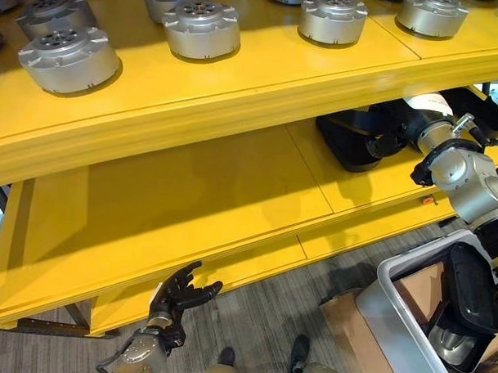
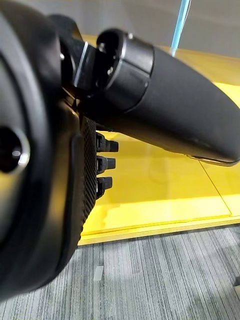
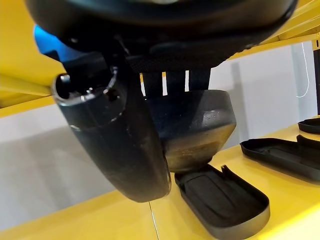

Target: Move parts from the plastic box to the shelf.

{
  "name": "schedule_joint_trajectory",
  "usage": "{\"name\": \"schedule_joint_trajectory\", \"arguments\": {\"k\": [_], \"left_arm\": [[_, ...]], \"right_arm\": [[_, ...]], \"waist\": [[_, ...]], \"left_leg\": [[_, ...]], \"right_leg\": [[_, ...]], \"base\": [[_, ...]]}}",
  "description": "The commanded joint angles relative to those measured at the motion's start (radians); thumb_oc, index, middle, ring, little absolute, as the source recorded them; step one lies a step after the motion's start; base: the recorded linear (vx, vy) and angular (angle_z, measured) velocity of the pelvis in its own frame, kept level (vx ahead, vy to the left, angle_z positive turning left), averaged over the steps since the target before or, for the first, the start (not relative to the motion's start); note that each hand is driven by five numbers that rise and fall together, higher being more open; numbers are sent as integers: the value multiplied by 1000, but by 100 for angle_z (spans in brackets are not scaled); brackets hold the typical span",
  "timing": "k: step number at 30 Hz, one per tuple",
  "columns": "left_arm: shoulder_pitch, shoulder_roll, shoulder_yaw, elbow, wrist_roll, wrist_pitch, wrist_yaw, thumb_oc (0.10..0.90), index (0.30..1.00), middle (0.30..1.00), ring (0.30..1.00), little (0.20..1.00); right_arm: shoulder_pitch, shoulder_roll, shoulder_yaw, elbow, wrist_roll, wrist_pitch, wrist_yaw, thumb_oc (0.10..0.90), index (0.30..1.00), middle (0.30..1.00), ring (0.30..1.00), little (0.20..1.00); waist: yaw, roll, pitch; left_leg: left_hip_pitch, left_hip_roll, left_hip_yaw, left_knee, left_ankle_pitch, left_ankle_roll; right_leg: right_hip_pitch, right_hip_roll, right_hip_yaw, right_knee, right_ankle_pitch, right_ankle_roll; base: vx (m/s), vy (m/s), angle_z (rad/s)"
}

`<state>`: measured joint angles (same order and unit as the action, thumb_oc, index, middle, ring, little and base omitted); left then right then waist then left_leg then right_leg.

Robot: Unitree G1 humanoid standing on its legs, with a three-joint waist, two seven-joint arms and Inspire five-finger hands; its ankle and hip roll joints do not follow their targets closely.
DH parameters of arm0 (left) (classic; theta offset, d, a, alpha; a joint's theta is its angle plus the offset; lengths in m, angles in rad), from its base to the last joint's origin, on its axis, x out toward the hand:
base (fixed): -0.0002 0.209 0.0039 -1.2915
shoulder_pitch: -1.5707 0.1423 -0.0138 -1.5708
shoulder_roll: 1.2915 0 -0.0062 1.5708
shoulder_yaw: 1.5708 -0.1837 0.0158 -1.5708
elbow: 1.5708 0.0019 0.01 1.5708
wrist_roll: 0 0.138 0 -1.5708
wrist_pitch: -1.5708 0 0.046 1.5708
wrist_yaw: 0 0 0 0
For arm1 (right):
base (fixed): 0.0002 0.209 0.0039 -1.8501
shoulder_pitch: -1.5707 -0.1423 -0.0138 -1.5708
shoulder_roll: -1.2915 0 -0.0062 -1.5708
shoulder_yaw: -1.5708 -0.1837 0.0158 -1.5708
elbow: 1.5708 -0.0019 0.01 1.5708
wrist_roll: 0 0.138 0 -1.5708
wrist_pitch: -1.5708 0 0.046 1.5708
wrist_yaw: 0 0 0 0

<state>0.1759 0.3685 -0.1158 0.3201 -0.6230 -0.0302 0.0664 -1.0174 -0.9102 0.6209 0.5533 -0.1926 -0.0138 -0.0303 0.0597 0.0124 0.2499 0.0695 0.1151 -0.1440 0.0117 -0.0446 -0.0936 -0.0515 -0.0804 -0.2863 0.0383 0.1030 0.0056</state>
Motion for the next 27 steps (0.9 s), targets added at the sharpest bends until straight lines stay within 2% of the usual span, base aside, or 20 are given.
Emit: {"name": "schedule_joint_trajectory", "arguments": {"k": [1, 14, 27], "left_arm": [[-13, 72, 20, -98, -10, -115, 7, 900, 1000, 1000, 1000, 1000], [-25, 70, 12, -97, -14, -124, 21, 900, 1000, 1000, 1000, 1000], [-40, 80, 11, -96, -16, -135, 39, 900, 1000, 1000, 1000, 1000]], "right_arm": [[-265, 23, 29, 14, 21, -40, -128, 400, 300, 300, 300, 300], [-262, 163, 16, 23, 17, -42, -143, 400, 300, 300, 300, 300], [-301, 271, 46, -8, -67, -39, -145, 400, 300, 300, 300, 300]], "waist": [[17, -52, -180], [28, -48, -180], [53, -50, -183]], "left_leg": [[3, 103, 52, 49, -12, -17], [9, 84, 56, 58, -39, -6], [5, 50, 38, 51, -50, 10]], "right_leg": [[13, -67, 64, 105, -170, 63], [15, -78, 84, 101, -152, 74], [18, -108, 86, 106, -143, 87]], "base": [[0, 0, 0], [-2, 6, 0], [3, 29, 0]]}}
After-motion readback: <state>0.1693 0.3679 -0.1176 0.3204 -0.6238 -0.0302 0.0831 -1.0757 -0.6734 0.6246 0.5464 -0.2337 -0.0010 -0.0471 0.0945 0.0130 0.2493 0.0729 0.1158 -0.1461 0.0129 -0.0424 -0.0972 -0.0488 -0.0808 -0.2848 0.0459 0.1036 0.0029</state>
